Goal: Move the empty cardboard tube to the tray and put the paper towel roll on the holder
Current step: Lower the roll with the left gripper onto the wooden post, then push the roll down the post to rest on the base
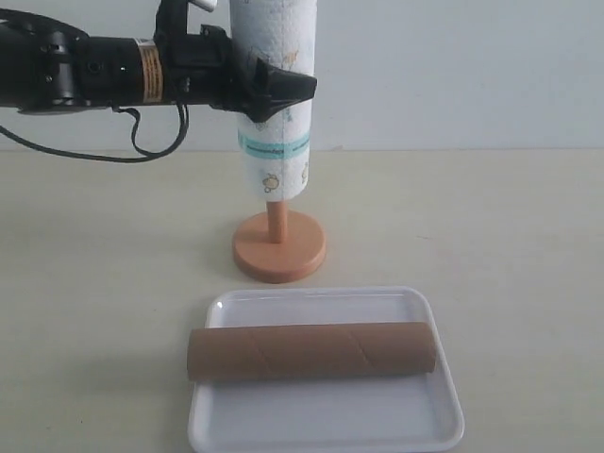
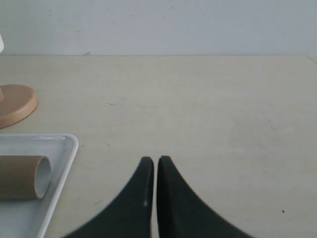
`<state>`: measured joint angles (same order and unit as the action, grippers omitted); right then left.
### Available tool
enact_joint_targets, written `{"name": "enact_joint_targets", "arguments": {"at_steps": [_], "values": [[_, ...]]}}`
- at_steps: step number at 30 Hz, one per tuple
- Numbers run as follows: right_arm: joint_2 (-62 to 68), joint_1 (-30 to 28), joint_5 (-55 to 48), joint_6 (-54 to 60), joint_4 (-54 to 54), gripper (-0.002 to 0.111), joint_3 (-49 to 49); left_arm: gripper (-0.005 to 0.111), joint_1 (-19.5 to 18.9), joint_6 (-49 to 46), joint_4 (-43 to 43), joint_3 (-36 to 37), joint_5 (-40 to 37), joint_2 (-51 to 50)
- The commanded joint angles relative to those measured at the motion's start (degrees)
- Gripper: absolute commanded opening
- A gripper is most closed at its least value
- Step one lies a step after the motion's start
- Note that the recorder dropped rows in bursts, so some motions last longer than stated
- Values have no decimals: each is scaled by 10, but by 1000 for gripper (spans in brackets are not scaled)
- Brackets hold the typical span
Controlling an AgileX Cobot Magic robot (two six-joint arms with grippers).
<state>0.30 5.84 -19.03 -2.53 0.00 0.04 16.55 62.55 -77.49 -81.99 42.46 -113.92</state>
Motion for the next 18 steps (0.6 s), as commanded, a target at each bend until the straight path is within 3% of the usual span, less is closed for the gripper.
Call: {"name": "enact_joint_targets", "arguments": {"at_steps": [1, 18], "values": [[-3, -2, 14, 1, -4, 3, 0, 4, 1, -20, 36, 1, 8, -22], [-3, -2, 13, 1, -4, 3, 0, 4, 1, -97, 96, 1, 42, -119]]}}
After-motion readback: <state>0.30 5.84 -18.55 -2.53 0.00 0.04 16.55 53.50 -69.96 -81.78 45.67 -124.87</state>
